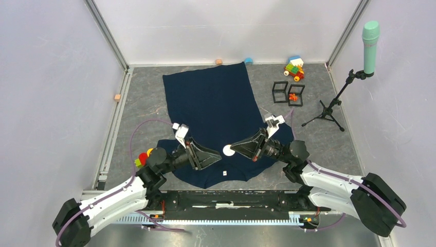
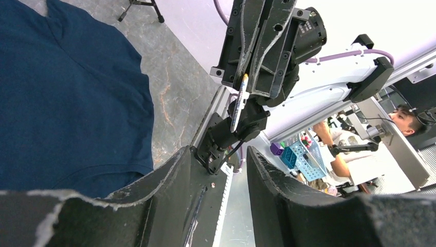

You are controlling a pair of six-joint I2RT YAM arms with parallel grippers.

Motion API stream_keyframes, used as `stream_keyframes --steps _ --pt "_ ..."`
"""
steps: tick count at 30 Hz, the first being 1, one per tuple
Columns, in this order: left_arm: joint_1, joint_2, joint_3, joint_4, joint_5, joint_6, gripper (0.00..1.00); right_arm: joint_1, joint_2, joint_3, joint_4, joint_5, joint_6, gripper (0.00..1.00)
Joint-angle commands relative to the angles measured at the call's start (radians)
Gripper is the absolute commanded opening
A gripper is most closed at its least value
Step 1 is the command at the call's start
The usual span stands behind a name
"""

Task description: Pin the brooch onto the clothing

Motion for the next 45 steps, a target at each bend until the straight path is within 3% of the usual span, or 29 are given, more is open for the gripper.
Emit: stream_keyframes --steps 1,10,22,25,27,30,33,37,45 --pt "-0.040 0.055 0.038 0.128 -0.059 -0.024 0.50 0.004 -0.031 -0.014 0.041 0.053 0.000 0.00" --pt "-0.115 0.181 0.096 0.218 -0.087 0.007 0.51 0.004 -0.038 -0.014 0.017 0.042 -0.015 0.00" --pt "-0.119 0.225 0.120 0.213 -0.105 0.020 0.19 0.004 -0.053 -0.005 -0.010 0.010 -0.034 0.00" --pt "-0.119 0.224 0.121 0.211 -0.106 0.023 0.06 0.004 -0.050 -0.003 -0.011 -0.003 -0.036 0.00" --pt "-0.119 0.224 0.119 0.207 -0.109 0.026 0.02 0.004 -0.048 0.003 -0.015 -0.019 -0.041 0.07" --pt "-0.119 0.221 0.120 0.193 -0.113 0.032 0.02 0.004 -0.051 0.005 -0.038 -0.026 -0.052 0.27" --pt "-0.120 0.217 0.123 0.184 -0.112 0.038 0.02 0.004 -0.054 0.006 -0.049 -0.029 -0.059 0.35" --pt "-0.120 0.214 0.125 0.175 -0.110 0.043 0.02 0.004 -0.053 0.008 -0.048 -0.031 -0.054 0.34" --pt "-0.123 0.214 0.132 0.162 -0.087 0.052 0.02 0.004 -0.032 0.012 -0.063 -0.018 -0.043 0.18"
